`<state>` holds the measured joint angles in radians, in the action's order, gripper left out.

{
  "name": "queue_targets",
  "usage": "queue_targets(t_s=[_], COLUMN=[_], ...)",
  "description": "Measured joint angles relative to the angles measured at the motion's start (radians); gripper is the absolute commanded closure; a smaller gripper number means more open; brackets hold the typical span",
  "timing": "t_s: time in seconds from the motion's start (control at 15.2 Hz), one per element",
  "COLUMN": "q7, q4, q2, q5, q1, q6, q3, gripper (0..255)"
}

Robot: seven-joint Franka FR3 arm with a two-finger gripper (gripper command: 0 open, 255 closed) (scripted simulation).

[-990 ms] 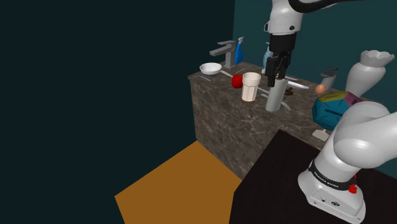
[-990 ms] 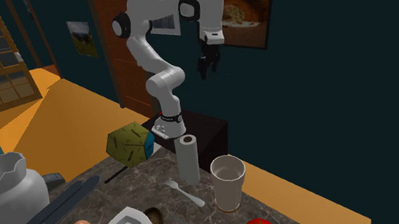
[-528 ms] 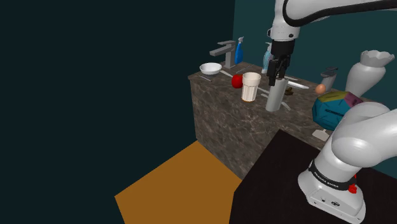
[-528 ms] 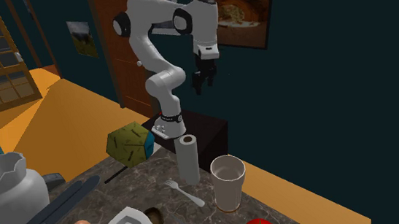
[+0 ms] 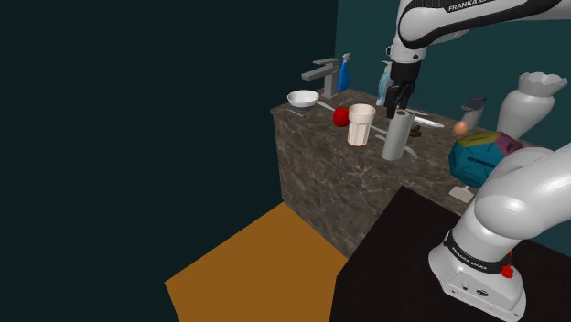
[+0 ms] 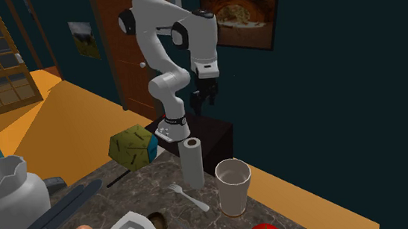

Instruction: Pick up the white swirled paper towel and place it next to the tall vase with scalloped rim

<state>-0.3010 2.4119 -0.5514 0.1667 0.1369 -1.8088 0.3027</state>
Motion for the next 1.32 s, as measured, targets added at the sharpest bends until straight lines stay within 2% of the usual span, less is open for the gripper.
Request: queue_targets(t_s=[0.26, 0.66, 1.32], q7=[-0.086, -0.204, -0.237], q4=[-0.044, -0.129, -0.093], q2=[0.116, 0.288, 0.364], q5=[0.019, -0.008, -0.032], q1=[0.017, 0.027, 0.027], q6=[-0.100, -0.222, -0.334], q3=[0.084, 0.184, 0.213], gripper=[0, 0, 0])
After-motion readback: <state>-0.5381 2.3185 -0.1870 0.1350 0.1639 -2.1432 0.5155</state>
